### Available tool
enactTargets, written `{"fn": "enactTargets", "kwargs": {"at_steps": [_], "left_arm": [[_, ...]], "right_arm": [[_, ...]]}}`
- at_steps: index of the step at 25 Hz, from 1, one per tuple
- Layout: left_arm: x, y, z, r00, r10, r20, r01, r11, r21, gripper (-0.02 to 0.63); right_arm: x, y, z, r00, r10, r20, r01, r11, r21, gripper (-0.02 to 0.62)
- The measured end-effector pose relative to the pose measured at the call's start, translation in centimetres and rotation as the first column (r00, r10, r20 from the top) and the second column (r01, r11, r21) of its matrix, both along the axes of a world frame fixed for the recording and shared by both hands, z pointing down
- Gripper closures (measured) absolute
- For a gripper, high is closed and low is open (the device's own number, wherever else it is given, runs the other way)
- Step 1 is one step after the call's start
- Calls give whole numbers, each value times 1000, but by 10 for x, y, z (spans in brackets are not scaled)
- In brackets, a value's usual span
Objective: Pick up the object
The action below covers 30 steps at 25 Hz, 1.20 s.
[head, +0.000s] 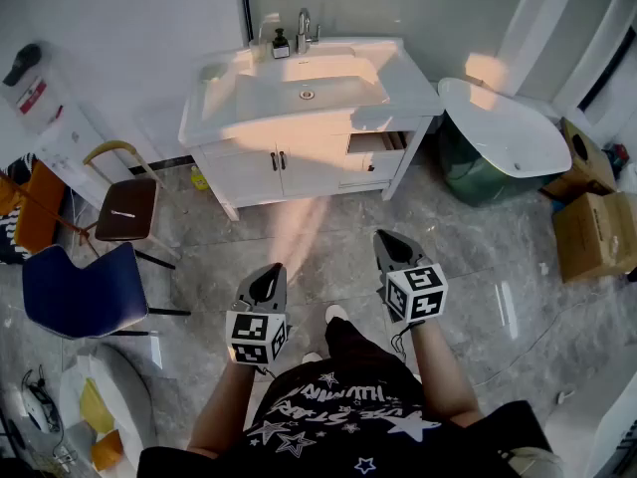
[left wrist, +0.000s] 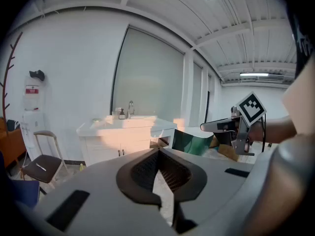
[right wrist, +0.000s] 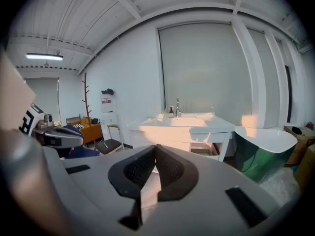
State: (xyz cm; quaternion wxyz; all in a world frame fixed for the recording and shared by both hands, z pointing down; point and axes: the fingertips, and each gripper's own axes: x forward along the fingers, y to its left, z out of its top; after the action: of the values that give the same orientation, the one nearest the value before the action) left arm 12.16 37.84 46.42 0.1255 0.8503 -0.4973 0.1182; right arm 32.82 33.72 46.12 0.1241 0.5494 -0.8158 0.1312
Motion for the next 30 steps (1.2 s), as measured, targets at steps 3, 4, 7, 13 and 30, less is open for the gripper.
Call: {"fn": "enactTargets", "kwargs": {"at_steps": [3, 4, 7, 13, 30], "left_arm": [[-3, 7, 2, 1000, -7, 0, 7, 1000, -6, 591], [-3, 10, 3, 1000, -10, -4, 10, 1000, -9, 591], [-2, 18, 9, 1000, -6, -6, 6, 1000, -27, 591], [-7, 35, 25, 1000, 0, 9, 0, 998, -65, 591], [-86, 16, 20, 989, -146, -10, 145, 987, -74, 591]], "right_arm": [[-1, 8, 0, 1000, 1, 1, -1, 1000, -4, 583], [-1, 11, 1, 1000, 2, 2, -2, 1000, -5, 583], [0, 19, 4, 1000, 7, 15, -7, 1000, -10, 583], [4, 34, 18, 999, 54, 1, -54, 998, -26, 583], [-54, -23, 17, 991, 3, 133, 2, 999, -33, 321]]}}
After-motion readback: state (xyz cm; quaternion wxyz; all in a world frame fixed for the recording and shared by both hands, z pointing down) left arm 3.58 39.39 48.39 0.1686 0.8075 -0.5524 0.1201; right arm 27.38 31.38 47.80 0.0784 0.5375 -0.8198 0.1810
